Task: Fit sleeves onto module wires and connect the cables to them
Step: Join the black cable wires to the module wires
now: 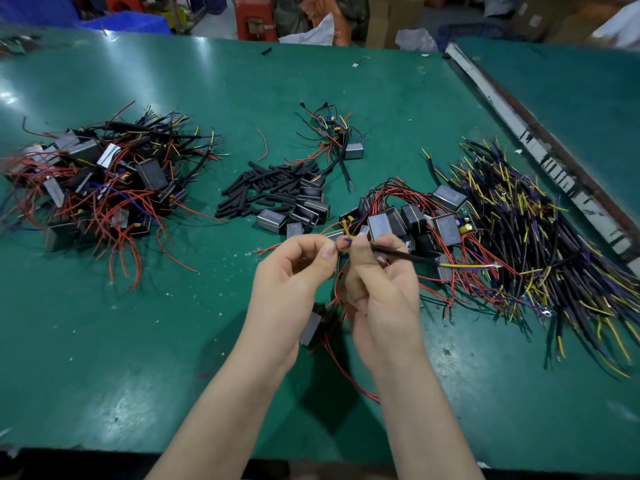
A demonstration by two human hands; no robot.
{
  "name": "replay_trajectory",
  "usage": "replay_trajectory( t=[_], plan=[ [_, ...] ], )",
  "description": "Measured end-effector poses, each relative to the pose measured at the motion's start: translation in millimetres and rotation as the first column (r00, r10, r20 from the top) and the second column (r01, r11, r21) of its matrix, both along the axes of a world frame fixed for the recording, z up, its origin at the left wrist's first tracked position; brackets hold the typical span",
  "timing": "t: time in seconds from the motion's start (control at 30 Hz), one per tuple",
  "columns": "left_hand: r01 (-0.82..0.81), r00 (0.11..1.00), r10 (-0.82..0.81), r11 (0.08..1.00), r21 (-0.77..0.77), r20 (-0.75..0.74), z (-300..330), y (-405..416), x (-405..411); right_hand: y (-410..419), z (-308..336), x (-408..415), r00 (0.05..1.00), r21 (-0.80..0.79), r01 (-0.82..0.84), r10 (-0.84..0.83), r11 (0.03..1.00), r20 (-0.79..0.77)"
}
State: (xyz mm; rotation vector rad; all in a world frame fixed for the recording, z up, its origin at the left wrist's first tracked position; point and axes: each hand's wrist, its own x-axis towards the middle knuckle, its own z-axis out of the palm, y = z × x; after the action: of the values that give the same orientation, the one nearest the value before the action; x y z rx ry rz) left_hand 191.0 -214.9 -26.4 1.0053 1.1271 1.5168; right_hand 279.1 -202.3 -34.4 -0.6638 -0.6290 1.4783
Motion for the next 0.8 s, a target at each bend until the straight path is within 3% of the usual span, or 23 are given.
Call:
replay_trajectory(
  t=[0.13, 0.23, 0.43, 0.57, 0.7, 0.8],
  plan=[
    [0.035, 0.995, -0.032, 0.999, -0.028, 0.092, 1.7, -1.5, -1.9, 0.3, 1.2, 3.9, 0.979, 0.234, 0.079, -0.121, 0.969, 0.167],
    [0.0, 0.999, -0.001, 1.0, 0.016, 0.046, 1.7, -2.2, -0.8, -2.6, -0.8, 0.3, 0.968, 0.269, 0.137, -0.187, 0.953, 0.167],
    [-0.083, 0.982, 0.105, 0.987, 0.14, -0.155, -5.7, -3.8, 0.4, -7.4, -3.5, -14.5, 0.965, 0.067, 0.259, -0.262, 0.964, 0.031],
    [-0.124, 0.893, 0.235, 0.948, 0.292, -0.383, -7.0, -3.7, -4.4, -10.9, -2.7, -20.0, 0.963, -0.084, 0.263, -0.266, 0.961, -0.035],
    [-0.159, 0.873, 0.276, 0.941, 0.3, -0.402, -8.5, -2.7, -5.2, -10.8, -5.4, -22.1, 0.967, -0.183, 0.249, -0.254, 0.951, -0.006],
    [-0.166, 0.873, 0.277, 0.942, 0.29, -0.4, -10.2, -3.2, -4.5, -11.1, -4.2, -20.8, 0.97, -0.21, 0.214, -0.234, 0.954, -0.073]
  ],
)
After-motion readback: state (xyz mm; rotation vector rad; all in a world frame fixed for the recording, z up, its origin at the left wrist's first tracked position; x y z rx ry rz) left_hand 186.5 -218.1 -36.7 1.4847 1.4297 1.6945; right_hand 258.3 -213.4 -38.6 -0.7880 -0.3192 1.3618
